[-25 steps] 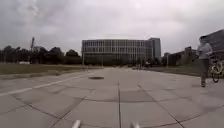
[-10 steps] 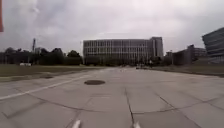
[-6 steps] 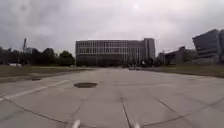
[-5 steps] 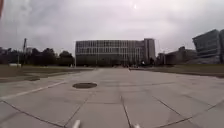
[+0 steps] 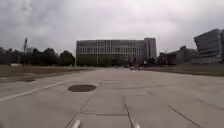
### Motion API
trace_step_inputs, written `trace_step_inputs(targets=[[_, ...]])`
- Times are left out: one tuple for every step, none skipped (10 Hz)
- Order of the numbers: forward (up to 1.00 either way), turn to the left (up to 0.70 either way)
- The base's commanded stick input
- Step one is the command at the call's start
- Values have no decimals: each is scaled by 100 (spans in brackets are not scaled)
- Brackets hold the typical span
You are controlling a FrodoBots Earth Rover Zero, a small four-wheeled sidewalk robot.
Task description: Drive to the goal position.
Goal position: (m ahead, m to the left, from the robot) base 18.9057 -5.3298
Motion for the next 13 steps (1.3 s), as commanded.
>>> trace_step_inputs(targets=[[85, 0], [85, 0], [85, 0], [85, 0], [85, 0], [85, 0], [85, 0], [85, 0], [85, 0], [85, 0], [85, 0], [85, 0], [85, 0]])
